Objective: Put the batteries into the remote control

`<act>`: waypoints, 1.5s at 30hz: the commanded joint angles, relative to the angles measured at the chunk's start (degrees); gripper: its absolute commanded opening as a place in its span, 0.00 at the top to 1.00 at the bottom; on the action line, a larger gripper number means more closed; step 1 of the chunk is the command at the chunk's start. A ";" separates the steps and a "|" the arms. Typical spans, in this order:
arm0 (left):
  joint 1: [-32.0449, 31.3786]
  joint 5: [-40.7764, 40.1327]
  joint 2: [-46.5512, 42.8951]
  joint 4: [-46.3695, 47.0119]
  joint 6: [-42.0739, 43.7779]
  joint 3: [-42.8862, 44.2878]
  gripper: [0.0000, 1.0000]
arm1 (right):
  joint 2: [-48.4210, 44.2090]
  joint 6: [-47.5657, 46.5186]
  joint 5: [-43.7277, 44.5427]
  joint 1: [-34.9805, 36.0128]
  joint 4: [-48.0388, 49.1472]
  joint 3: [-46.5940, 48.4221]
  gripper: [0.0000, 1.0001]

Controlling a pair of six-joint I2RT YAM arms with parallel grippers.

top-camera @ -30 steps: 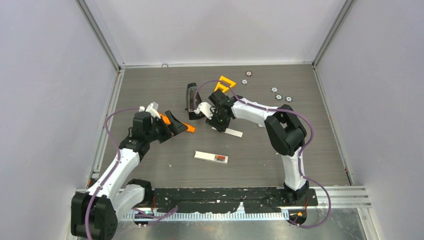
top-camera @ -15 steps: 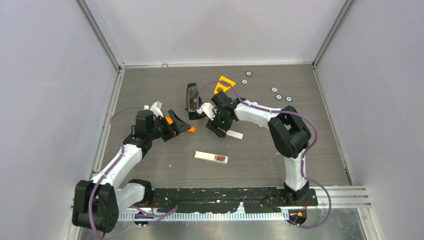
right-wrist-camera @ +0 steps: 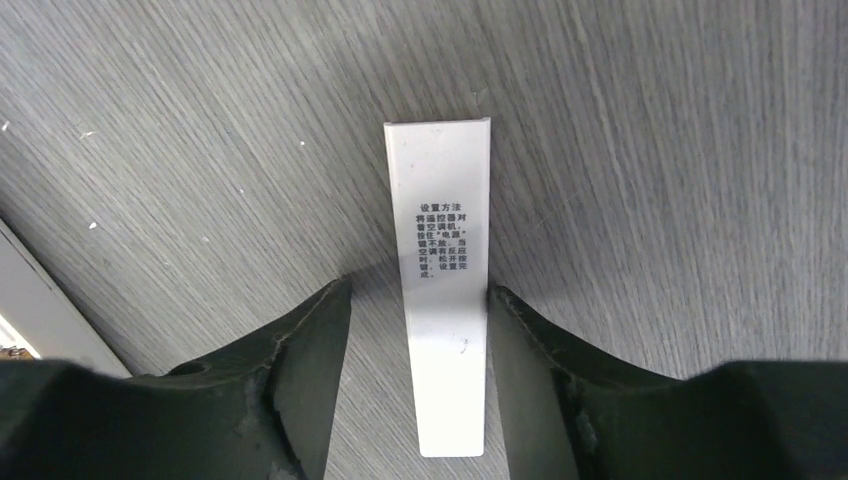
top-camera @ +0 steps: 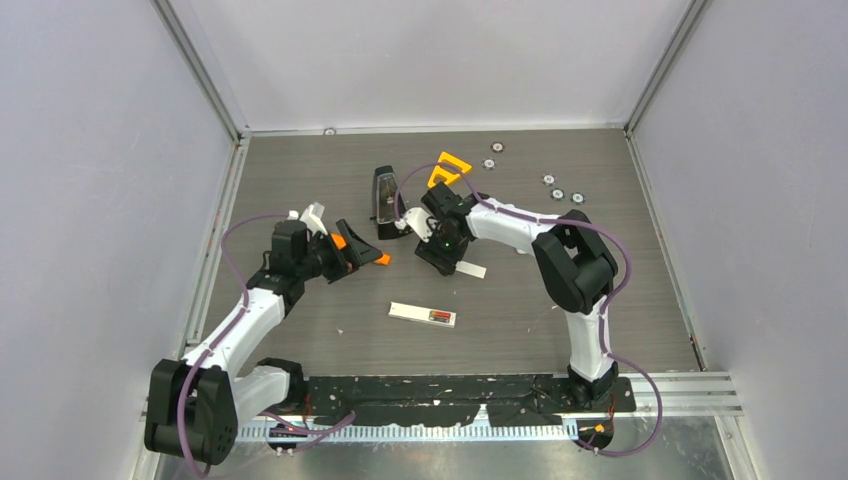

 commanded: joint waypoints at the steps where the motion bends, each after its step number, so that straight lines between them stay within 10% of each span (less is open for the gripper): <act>1: 0.37 1.23 -0.35 2.27 0.05 -0.25 0.12 | 2.03 -0.02 1.06 -0.11 -4.66 2.03 0.46; 30: -4.61 4.03 12.04 16.10 -1.28 -0.57 0.13 | -7.07 4.19 2.45 1.97 8.85 -5.17 0.58; 38: -4.83 3.25 13.40 17.12 -1.97 -0.66 0.15 | -4.47 2.73 2.88 1.97 5.75 -3.87 0.33; 45: -4.86 2.76 13.20 16.63 -1.81 -0.55 0.15 | 0.36 2.22 1.57 2.00 1.82 -1.40 0.40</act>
